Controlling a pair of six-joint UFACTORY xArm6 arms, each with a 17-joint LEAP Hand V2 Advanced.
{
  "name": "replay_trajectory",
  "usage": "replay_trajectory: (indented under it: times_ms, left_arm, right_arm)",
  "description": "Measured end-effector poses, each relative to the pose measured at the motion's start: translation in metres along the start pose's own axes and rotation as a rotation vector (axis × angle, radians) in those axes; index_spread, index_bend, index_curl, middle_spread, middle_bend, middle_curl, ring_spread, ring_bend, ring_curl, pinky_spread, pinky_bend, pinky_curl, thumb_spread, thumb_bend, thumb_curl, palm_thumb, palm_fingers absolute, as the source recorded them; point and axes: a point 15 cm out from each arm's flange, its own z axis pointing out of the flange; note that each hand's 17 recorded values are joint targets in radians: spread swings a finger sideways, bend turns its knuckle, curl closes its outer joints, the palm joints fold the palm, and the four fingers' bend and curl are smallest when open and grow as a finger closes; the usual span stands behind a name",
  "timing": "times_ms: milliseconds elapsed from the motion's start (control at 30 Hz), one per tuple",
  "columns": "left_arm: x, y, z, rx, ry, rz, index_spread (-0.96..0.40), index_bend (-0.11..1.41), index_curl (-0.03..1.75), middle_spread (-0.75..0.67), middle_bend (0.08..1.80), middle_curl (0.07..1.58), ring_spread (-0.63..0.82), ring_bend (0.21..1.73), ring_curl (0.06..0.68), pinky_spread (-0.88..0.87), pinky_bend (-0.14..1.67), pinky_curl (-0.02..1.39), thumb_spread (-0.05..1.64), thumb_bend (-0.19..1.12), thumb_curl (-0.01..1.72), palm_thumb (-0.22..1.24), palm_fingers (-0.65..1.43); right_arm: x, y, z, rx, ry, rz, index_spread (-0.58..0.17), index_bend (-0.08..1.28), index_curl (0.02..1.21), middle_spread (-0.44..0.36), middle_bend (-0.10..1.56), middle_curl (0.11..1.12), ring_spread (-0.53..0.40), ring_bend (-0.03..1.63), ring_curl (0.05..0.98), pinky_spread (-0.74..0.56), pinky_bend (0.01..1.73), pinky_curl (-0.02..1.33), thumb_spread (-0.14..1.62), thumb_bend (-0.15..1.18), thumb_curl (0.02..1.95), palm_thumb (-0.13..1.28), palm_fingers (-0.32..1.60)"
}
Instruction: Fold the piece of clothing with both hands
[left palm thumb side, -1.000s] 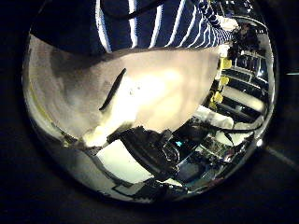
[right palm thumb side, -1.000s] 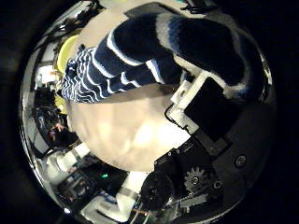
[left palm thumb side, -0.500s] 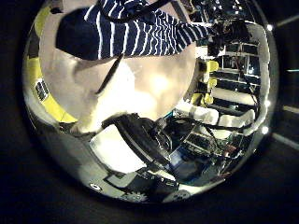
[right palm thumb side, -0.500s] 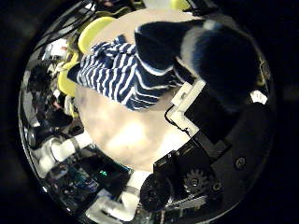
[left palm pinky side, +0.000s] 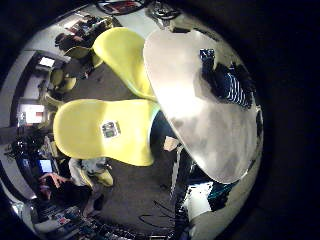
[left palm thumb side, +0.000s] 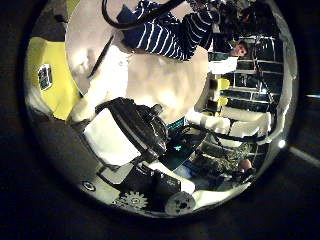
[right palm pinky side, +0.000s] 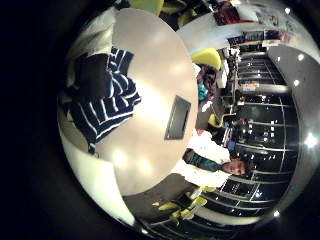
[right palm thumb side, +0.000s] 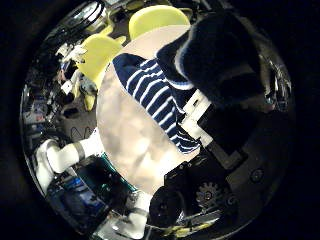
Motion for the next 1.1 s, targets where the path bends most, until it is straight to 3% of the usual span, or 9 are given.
replay_trajectory:
  times_ms: [233, 333, 400, 433, 500, 567, 733, 933, 1100]
  left_arm:
    - [-0.004, 0.003, 0.001, 0.005, 0.002, -0.017, -0.31, 0.25, 0.67, -0.3, 0.46, 0.7, -0.3, 0.74, 0.301, -0.02, 0.26, 0.29, 1.32, -0.01, 0.4, 0.54, 0.53]
    - [-0.005, 0.002, 0.0, 0.005, 0.002, -0.019, -0.32, 0.25, 0.68, -0.3, 0.46, 0.72, -0.3, 0.74, 0.307, -0.02, 0.27, 0.29, 1.32, -0.01, 0.41, 0.53, 0.52]
    - [-0.006, 0.001, 0.0, 0.008, -0.002, -0.019, -0.32, 0.25, 0.69, -0.3, 0.46, 0.73, -0.3, 0.75, 0.31, -0.02, 0.27, 0.3, 1.31, -0.01, 0.42, 0.53, 0.52]
    - [-0.006, 0.001, 0.0, 0.009, -0.002, -0.019, -0.32, 0.25, 0.69, -0.3, 0.46, 0.73, -0.3, 0.74, 0.31, -0.02, 0.28, 0.3, 1.31, -0.01, 0.42, 0.53, 0.51]
    - [-0.006, 0.001, 0.0, 0.008, -0.002, -0.019, -0.33, 0.27, 0.7, -0.3, 0.46, 0.74, -0.29, 0.74, 0.313, -0.02, 0.28, 0.3, 1.31, -0.01, 0.42, 0.53, 0.51]
    - [-0.006, 0.0, 0.002, 0.007, 0.001, -0.019, -0.33, 0.27, 0.7, -0.3, 0.46, 0.75, -0.29, 0.74, 0.315, -0.02, 0.28, 0.3, 1.31, -0.01, 0.42, 0.53, 0.51]
    - [-0.003, -0.002, 0.006, -0.004, 0.009, -0.015, -0.34, 0.28, 0.71, -0.3, 0.46, 0.78, -0.29, 0.75, 0.323, -0.03, 0.29, 0.31, 1.31, -0.01, 0.43, 0.52, 0.5]
    - [0.008, -0.006, 0.008, -0.012, 0.008, -0.001, -0.34, 0.28, 0.73, -0.31, 0.46, 0.8, -0.28, 0.75, 0.332, -0.03, 0.3, 0.32, 1.31, -0.01, 0.44, 0.52, 0.49]
    - [0.034, -0.008, 0.008, -0.038, 0.007, 0.028, -0.34, 0.29, 0.73, -0.31, 0.46, 0.82, -0.26, 0.75, 0.336, -0.01, 0.29, 0.32, 1.32, -0.01, 0.44, 0.52, 0.46]
  right_arm:
    - [-0.03, -0.036, 0.02, 0.062, -0.008, -0.046, -0.314, 1.02, 0.97, -0.211, 1.17, 1.0, -0.239, 1.39, 0.768, -0.29, 1.16, 1.02, 1.2, -0.04, 0.74, 0.95, 0.91]
    - [-0.03, -0.043, 0.025, 0.08, -0.012, -0.044, -0.325, 0.83, 0.93, -0.218, 1.1, 0.95, -0.245, 1.35, 0.733, -0.36, 1.09, 0.96, 1.23, -0.03, 0.7, 0.87, 0.78]
    - [-0.022, -0.042, 0.029, 0.085, -0.013, -0.032, -0.332, 0.49, 0.85, -0.217, 1.0, 0.9, -0.263, 1.34, 0.711, -0.45, 1.14, 0.91, 1.25, -0.02, 0.68, 0.84, 0.47]
    - [-0.019, -0.042, 0.028, 0.088, -0.017, -0.027, -0.335, 0.41, 0.81, -0.222, 0.89, 0.86, -0.268, 1.3, 0.69, -0.44, 1.15, 0.9, 1.26, -0.02, 0.67, 0.84, 0.27]
    - [-0.016, -0.042, 0.025, 0.104, -0.04, -0.006, -0.357, 0.29, 0.71, -0.234, 0.7, 0.78, -0.269, 1.25, 0.655, -0.4, 1.13, 0.88, 1.27, -0.01, 0.65, 0.84, 0.1]
    - [-0.012, -0.041, 0.02, 0.122, -0.075, 0.018, -0.365, 0.27, 0.65, -0.233, 0.56, 0.7, -0.234, 1.16, 0.615, -0.32, 1.07, 0.86, 1.27, -0.02, 0.64, 0.83, -0.06]
    - [-0.006, -0.042, -0.01, 0.226, -0.22, 0.037, -0.398, 0.15, 0.49, -0.079, 0.32, 0.54, -0.08, 0.87, 0.472, -0.05, 0.93, 0.77, 1.2, -0.01, 0.63, 0.86, -0.12]
    - [0.066, 0.003, -0.066, 0.343, -0.331, 0.185, -0.406, 0.15, 0.41, -0.055, 0.27, 0.47, -0.01, 0.77, 0.404, 0.15, 0.81, 0.68, 1.16, 0.0, 0.64, 0.91, -0.03]
    - [0.09, 0.075, -0.073, 0.213, -0.38, 0.261, -0.398, 0.18, 0.38, -0.079, 0.3, 0.45, 0.014, 0.73, 0.367, 0.26, 0.64, 0.58, 1.17, -0.01, 0.64, 0.94, 0.03]
